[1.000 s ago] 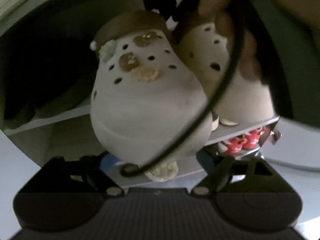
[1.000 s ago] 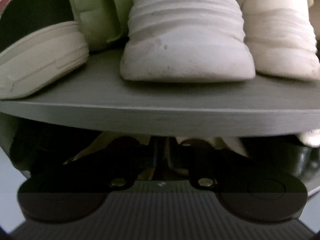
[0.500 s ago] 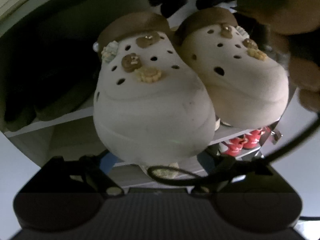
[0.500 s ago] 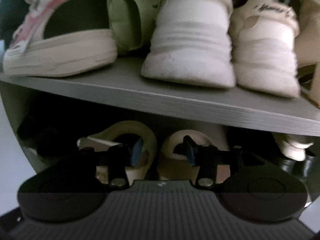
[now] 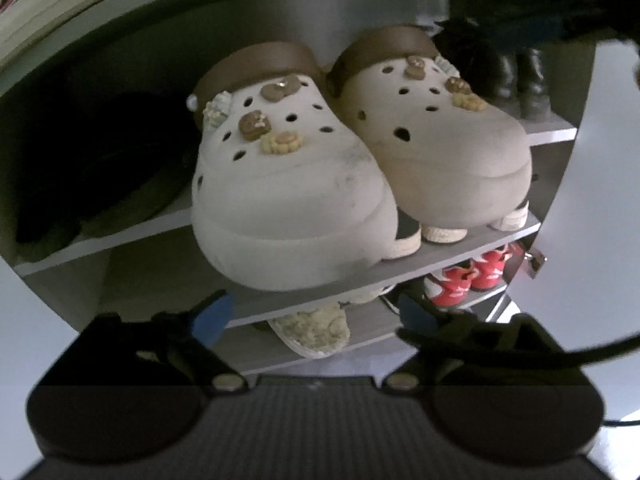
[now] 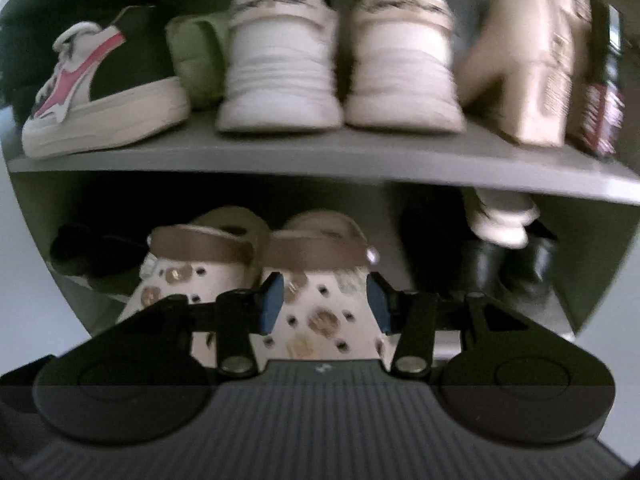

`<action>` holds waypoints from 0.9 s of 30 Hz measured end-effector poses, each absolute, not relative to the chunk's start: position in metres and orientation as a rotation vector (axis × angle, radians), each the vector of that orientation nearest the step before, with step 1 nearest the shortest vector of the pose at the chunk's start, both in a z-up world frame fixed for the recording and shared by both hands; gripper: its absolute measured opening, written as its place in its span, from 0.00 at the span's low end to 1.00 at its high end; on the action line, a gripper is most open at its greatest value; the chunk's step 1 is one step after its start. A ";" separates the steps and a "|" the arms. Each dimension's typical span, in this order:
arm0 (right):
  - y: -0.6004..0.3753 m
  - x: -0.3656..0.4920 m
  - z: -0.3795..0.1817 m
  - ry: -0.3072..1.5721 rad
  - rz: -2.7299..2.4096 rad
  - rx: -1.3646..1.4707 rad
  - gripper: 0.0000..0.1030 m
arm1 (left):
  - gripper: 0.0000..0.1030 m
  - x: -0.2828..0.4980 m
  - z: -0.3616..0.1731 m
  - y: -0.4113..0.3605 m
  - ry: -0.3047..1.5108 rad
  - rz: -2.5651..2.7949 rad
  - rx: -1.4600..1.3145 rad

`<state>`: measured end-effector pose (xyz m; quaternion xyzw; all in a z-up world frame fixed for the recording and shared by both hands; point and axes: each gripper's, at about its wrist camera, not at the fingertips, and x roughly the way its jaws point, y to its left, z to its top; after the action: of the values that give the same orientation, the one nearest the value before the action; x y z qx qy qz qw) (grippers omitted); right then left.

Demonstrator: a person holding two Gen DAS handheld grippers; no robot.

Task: Organize scattered shoes
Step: 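Withdraw the right tool from the clogs on the shelf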

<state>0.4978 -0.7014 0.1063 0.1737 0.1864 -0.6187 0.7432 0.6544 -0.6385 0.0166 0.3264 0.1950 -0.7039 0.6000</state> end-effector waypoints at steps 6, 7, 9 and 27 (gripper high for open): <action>-0.664 0.485 0.090 0.444 -1.330 0.500 0.78 | 0.94 0.660 0.032 -0.617 0.468 -1.671 0.740; -0.663 0.484 0.090 0.444 -1.329 0.501 0.83 | 0.94 0.663 0.035 -0.613 0.464 -1.674 0.736; -0.655 0.482 0.087 0.443 -1.325 0.500 0.85 | 0.94 0.666 0.038 -0.608 0.459 -1.677 0.714; -0.673 0.497 0.029 0.440 -1.233 0.504 0.76 | 0.93 0.687 0.043 -0.644 0.436 -1.663 0.621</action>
<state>0.4973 -0.6735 0.0295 0.2318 0.2023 -0.5674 0.7638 0.6874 -0.6442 0.0428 0.2690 0.1887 -0.7205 0.6106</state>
